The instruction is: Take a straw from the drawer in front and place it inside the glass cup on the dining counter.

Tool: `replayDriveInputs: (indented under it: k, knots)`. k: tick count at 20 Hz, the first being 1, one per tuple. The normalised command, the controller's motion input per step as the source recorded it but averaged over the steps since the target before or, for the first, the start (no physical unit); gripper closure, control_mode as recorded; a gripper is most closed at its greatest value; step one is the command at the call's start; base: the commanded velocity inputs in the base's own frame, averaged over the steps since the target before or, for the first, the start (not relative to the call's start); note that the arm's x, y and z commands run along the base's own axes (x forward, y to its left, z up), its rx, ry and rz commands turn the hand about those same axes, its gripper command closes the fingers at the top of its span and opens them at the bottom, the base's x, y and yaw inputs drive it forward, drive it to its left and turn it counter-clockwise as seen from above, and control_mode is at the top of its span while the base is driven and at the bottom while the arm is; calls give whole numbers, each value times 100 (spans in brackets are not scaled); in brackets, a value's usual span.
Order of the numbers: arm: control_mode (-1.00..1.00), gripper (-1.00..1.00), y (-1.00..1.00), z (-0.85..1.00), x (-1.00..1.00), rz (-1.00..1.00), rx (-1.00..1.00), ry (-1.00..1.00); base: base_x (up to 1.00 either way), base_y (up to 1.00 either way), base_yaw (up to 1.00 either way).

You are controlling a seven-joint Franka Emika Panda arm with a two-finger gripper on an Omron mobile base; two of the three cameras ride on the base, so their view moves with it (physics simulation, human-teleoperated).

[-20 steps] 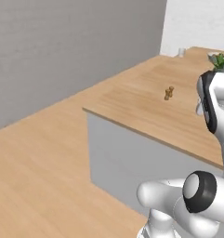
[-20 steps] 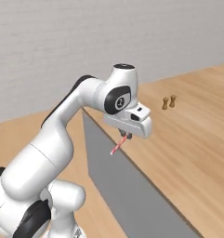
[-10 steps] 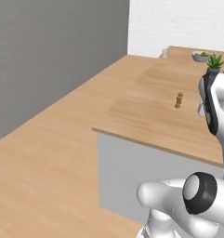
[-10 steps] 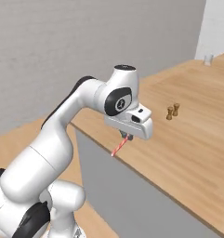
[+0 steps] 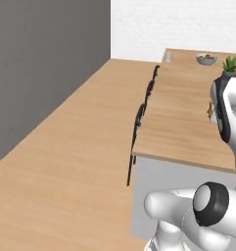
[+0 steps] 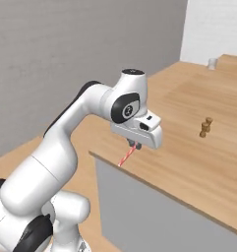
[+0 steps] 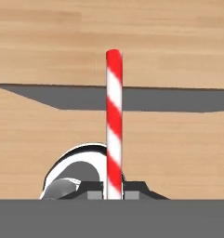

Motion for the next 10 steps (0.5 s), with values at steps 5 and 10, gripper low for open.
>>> replayDriveInputs:
  k: [5, 10]
  knots:
    - [100, 100, 0, 0, 0, 0, 0, 0, 57, 100, -31]
    - [100, 100, 0, 0, 0, 0, 0, 0, 58, 100, -31]
